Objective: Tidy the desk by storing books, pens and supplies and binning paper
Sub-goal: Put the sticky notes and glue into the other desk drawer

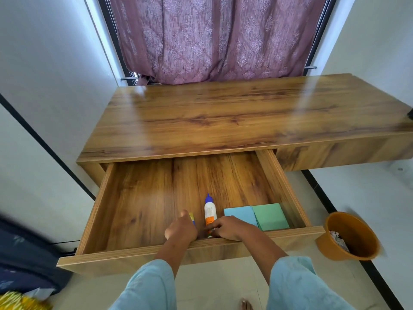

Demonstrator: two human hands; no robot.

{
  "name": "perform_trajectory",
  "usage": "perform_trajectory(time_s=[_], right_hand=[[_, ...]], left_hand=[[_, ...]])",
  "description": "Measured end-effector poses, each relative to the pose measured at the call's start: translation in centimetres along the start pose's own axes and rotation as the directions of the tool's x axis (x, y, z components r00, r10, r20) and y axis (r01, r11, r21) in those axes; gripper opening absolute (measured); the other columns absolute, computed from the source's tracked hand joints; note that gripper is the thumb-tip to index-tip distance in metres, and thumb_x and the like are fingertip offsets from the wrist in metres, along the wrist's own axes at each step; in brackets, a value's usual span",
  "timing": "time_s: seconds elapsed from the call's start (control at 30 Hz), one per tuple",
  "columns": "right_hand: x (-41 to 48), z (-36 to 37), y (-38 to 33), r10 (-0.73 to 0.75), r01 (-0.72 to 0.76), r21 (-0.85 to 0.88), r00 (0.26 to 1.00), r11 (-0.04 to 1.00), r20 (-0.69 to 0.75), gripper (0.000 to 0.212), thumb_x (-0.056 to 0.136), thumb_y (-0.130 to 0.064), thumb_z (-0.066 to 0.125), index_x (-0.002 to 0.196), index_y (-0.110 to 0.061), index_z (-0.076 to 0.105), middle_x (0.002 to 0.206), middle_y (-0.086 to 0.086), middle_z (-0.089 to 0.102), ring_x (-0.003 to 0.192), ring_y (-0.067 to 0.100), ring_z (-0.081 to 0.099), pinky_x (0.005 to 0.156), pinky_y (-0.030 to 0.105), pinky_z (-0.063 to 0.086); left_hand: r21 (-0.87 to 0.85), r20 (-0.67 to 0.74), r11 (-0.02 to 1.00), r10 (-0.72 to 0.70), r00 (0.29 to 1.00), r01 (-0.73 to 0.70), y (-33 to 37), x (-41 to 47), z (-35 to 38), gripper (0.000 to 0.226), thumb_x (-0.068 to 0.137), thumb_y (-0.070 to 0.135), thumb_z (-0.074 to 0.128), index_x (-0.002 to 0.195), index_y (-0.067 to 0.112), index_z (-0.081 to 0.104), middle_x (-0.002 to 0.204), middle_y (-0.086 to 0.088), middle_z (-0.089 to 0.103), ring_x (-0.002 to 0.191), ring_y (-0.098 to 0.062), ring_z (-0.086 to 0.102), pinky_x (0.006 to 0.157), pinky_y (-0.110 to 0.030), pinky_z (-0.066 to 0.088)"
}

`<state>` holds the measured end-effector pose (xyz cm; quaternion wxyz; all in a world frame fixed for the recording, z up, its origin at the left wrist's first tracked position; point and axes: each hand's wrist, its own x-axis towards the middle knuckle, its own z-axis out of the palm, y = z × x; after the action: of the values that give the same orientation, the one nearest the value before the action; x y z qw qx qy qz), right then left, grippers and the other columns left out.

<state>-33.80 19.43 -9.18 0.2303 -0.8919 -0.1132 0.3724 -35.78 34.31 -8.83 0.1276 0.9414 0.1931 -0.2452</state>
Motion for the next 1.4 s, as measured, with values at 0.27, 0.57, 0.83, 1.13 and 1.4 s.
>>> perform_trajectory(time_s=[0.27,0.57,0.83,1.13,1.4], right_hand=[[-0.2,-0.1,0.0,-0.006,0.006,0.012,1.0,1.0,-0.027,0.035,0.096,-0.03,0.051,0.13,-0.032,0.057,0.144,0.002,0.046,0.128,0.022,0.044,0.111,0.037,0.035],[-0.4,-0.1,0.0,-0.009,0.009,0.006,0.999,1.0,-0.054,0.034,0.096,-0.027,0.051,0.129,-0.03,0.059,0.142,0.004,0.049,0.126,0.023,0.046,0.109,0.036,0.037],[-0.8,-0.1,-0.1,-0.021,0.019,-0.019,0.992,1.0,-0.123,0.035,0.095,-0.027,0.054,0.129,-0.029,0.058,0.138,0.005,0.052,0.122,0.023,0.05,0.106,0.037,0.041],[-3.9,0.4,-0.8,-0.063,0.007,-0.116,0.871,0.993,-0.486,0.03,0.097,-0.03,0.042,0.123,-0.023,0.054,0.116,0.005,0.064,0.103,0.024,0.061,0.08,0.034,0.049],[-7.3,3.4,1.7,-0.159,0.028,-0.188,0.668,0.982,-0.727,0.048,0.088,-0.037,0.024,0.106,-0.015,0.062,0.105,0.009,0.065,0.099,0.031,0.056,0.082,0.042,0.045]], left_hand=[[0.0,0.043,1.0,0.013,0.999,-0.013,-0.2,0.3,0.0,0.069,0.089,0.026,0.06,0.145,0.018,0.021,0.129,-0.006,0.054,0.114,-0.022,0.055,0.087,-0.031,0.047],[0.012,0.041,0.999,0.041,0.998,-0.041,-0.2,0.2,-0.1,0.063,0.09,0.025,0.059,0.143,0.016,0.026,0.13,-0.007,0.054,0.116,-0.023,0.054,0.089,-0.031,0.047],[-0.009,0.041,1.0,0.024,0.999,-0.024,-0.2,-0.1,-0.4,0.068,0.088,0.029,0.06,0.144,0.016,0.024,0.128,-0.005,0.055,0.114,-0.021,0.055,0.083,-0.03,0.046],[-0.079,-0.308,0.982,0.137,0.942,-0.169,0.4,-2.5,-0.7,0.043,0.09,0.043,0.052,0.122,0.017,0.039,0.095,-0.001,0.064,0.077,-0.016,0.06,0.06,-0.028,0.05],[-0.251,-0.451,0.823,0.367,0.813,-0.51,3.8,-5.8,1.3,0.025,0.083,0.014,0.061,0.102,0.018,0.045,0.089,-0.014,0.064,0.081,-0.038,0.061,0.066,-0.039,0.047]])
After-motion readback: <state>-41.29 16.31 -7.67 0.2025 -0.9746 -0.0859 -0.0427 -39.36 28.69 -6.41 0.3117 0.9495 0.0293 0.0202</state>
